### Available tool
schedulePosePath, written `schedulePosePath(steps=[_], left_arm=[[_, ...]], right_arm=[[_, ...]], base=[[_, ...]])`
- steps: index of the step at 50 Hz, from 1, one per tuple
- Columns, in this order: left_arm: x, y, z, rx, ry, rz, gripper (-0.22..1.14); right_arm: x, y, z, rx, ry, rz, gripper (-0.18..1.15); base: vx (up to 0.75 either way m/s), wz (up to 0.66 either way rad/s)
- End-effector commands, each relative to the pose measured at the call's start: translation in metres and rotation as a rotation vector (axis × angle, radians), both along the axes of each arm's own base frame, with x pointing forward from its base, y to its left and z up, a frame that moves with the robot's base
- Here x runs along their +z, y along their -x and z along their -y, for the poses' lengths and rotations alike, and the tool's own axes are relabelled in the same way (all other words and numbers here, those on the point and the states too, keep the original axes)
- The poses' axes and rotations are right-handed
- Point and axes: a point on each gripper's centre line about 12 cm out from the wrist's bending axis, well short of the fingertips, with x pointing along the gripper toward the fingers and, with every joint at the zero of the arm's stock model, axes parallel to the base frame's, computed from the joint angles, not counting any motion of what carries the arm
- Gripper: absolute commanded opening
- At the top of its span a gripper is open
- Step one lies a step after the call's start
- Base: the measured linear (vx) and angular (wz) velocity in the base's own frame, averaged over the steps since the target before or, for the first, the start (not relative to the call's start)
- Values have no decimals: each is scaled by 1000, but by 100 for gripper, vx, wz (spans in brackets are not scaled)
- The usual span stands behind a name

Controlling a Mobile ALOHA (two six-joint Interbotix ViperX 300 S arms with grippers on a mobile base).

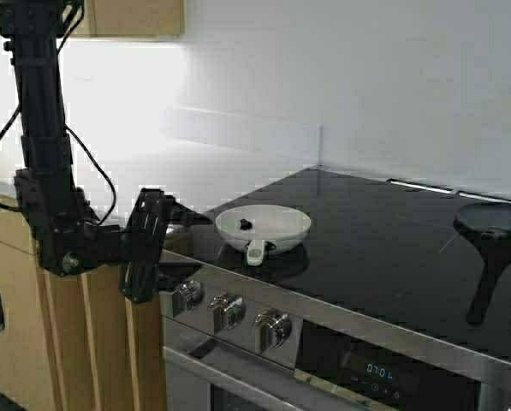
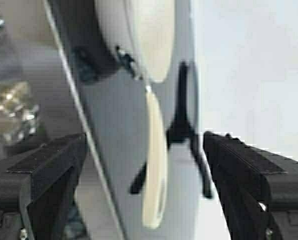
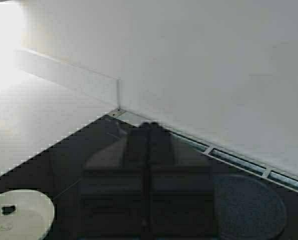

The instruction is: Wash the pan

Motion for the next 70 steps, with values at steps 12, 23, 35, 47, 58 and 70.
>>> schedulePosePath(steps=[12, 23, 35, 47, 58, 70], left_arm=[[4, -20, 27, -47, 60, 54, 100], [0, -30, 46, -75, 124, 50, 100], [-5, -36, 63, -90, 111, 38, 100], [-8, -47, 77, -97, 125, 40, 100], [-9, -61, 89, -96, 155, 47, 100], [-8, -71, 94, -88, 150, 43, 100]], right_arm=[[4, -2, 0, 2, 0, 8, 6], [4, -2, 0, 2, -2, 8, 6], [4, -2, 0, 0, -2, 9, 6], [4, -2, 0, 2, 0, 8, 6], [4, -2, 0, 0, 0, 9, 6], [4, -2, 0, 0, -2, 8, 6]], base=[[0, 0], [0, 0], [0, 0], [0, 0], [0, 0], [0, 0]])
